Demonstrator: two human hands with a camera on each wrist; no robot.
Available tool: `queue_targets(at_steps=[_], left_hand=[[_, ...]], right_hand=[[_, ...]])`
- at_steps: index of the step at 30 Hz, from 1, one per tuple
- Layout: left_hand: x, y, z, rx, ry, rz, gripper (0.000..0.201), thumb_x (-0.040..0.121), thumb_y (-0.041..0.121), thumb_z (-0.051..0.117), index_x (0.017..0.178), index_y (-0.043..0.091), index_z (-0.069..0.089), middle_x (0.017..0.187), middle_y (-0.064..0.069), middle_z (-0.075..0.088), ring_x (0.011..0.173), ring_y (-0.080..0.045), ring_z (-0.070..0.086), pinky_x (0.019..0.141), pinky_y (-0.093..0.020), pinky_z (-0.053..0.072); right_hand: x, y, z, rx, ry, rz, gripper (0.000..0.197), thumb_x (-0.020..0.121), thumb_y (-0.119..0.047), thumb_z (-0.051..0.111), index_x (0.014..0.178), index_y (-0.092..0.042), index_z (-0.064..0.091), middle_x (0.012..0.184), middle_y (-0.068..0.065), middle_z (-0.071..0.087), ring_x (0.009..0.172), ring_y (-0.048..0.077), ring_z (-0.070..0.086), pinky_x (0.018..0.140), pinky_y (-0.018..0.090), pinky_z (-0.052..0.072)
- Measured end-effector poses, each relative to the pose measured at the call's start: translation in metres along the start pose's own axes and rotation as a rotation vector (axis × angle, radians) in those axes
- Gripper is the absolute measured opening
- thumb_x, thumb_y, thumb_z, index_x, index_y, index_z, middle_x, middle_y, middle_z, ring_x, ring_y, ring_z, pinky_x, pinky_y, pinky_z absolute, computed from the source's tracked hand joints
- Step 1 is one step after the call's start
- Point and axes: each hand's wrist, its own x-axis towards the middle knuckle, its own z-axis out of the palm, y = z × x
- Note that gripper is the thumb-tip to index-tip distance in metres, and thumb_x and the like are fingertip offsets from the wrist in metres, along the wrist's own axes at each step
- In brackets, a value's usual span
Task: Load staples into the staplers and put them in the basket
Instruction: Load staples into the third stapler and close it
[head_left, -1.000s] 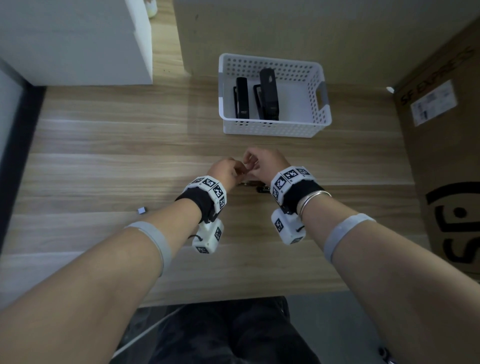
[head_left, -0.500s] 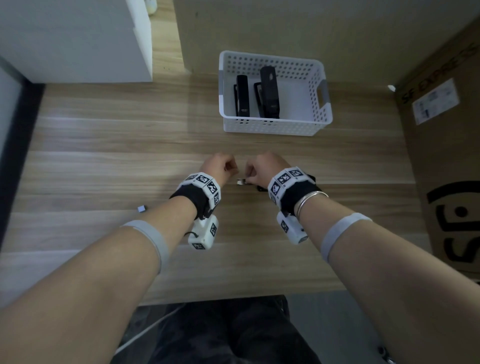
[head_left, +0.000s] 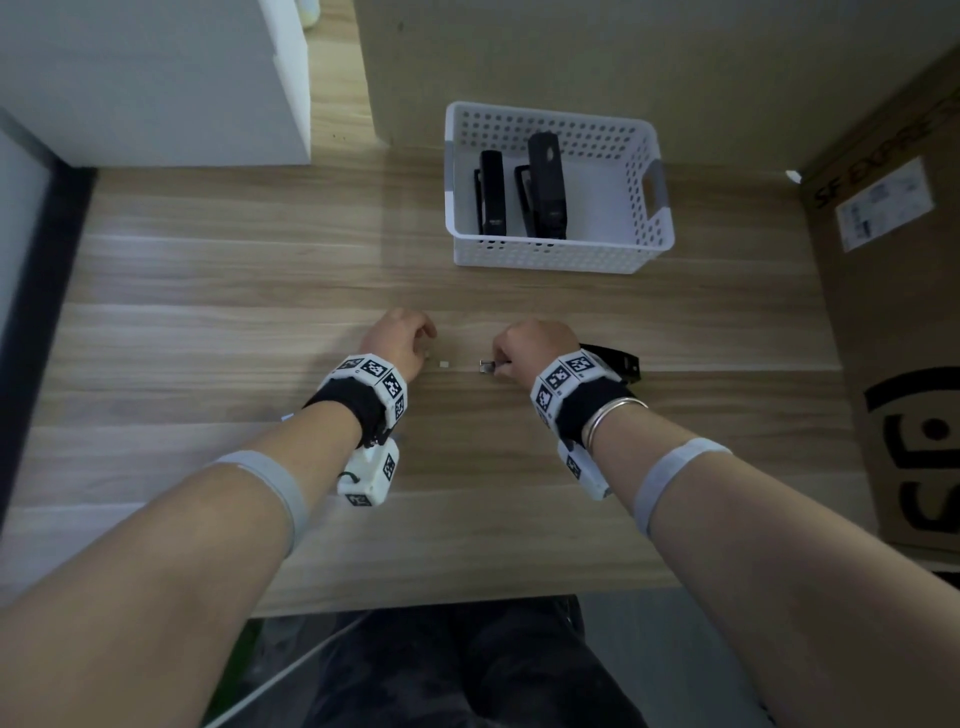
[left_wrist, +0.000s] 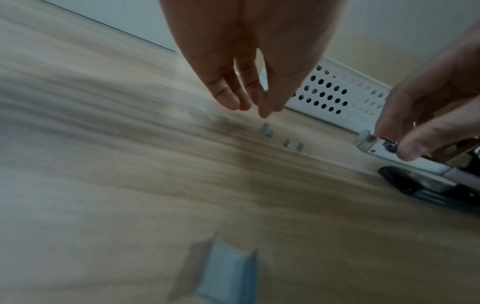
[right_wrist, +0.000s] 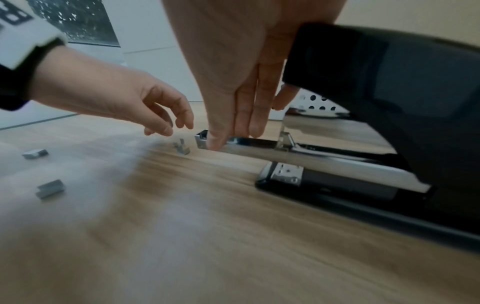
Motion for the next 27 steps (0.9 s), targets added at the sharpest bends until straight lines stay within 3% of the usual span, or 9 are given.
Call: queue_targets(at_steps=[6, 11, 13, 16, 22, 24, 27], left_hand=[[0.000, 0.002, 0.006, 0.120, -0.088, 0.144, 0.026, 0.082, 0.007, 0.059, 0.104, 0.014, 0.069, 0.116, -0.013, 0.056, 0.114, -0.033, 0.046, 0.094, -0.036, 0.042], [0.002, 0.005, 0.007, 0.157, -0.093, 0.179, 0.018, 0.082, 0.009, 0.062, 0.098, 0.010, 0.069, 0.113, -0.012, 0.058, 0.111, -0.031, 0.046, 0.092, -0.039, 0.046], [0.004, 0.007, 0.007, 0.180, -0.117, 0.190, 0.016, 0.082, 0.011, 0.064, 0.096, 0.008, 0.068, 0.114, -0.012, 0.058, 0.113, -0.031, 0.046, 0.093, -0.039, 0.045], [0.004, 0.007, 0.008, 0.212, -0.128, 0.203, 0.017, 0.083, 0.009, 0.062, 0.098, 0.007, 0.067, 0.115, -0.013, 0.057, 0.114, -0.031, 0.045, 0.093, -0.040, 0.045], [0.000, 0.010, 0.007, 0.277, -0.127, 0.251, 0.018, 0.085, 0.004, 0.050, 0.101, 0.006, 0.058, 0.102, -0.016, 0.064, 0.102, -0.031, 0.052, 0.081, -0.039, 0.045], [0.001, 0.011, 0.007, 0.234, -0.131, 0.242, 0.019, 0.084, 0.002, 0.048, 0.101, 0.006, 0.058, 0.099, -0.017, 0.066, 0.099, -0.032, 0.055, 0.080, -0.040, 0.047], [0.002, 0.016, 0.007, 0.097, -0.105, 0.217, 0.025, 0.086, 0.003, 0.049, 0.107, 0.005, 0.062, 0.108, -0.019, 0.063, 0.102, -0.033, 0.058, 0.084, -0.037, 0.046]], right_hand=[[0.006, 0.000, -0.005, 0.049, -0.058, 0.066, 0.025, 0.094, -0.034, 0.057, 0.110, -0.019, 0.068, 0.114, 0.004, 0.067, 0.106, 0.023, 0.062, 0.076, 0.029, 0.041], [0.003, 0.012, -0.001, 0.012, -0.058, 0.138, 0.015, 0.089, -0.015, 0.063, 0.101, -0.016, 0.072, 0.101, 0.003, 0.070, 0.091, 0.023, 0.065, 0.076, 0.030, 0.045], [0.000, 0.017, -0.002, 0.044, -0.064, 0.175, 0.012, 0.088, -0.017, 0.065, 0.097, -0.016, 0.073, 0.096, 0.003, 0.071, 0.085, 0.023, 0.064, 0.079, 0.032, 0.047], [-0.002, 0.017, -0.003, 0.125, -0.023, 0.176, 0.015, 0.089, -0.024, 0.063, 0.098, -0.017, 0.072, 0.100, 0.002, 0.071, 0.094, 0.024, 0.065, 0.089, 0.034, 0.050], [-0.007, 0.011, -0.005, 0.153, 0.062, 0.129, 0.020, 0.093, -0.018, 0.053, 0.105, -0.021, 0.069, 0.107, 0.003, 0.070, 0.101, 0.025, 0.063, 0.090, 0.034, 0.047], [-0.008, 0.011, -0.006, 0.181, 0.073, 0.131, 0.021, 0.093, -0.017, 0.052, 0.103, -0.021, 0.069, 0.108, 0.003, 0.070, 0.102, 0.025, 0.063, 0.091, 0.035, 0.048], [-0.010, 0.010, -0.006, 0.209, 0.077, 0.117, 0.021, 0.093, -0.017, 0.053, 0.104, -0.021, 0.070, 0.110, 0.002, 0.070, 0.104, 0.023, 0.063, 0.092, 0.034, 0.048]])
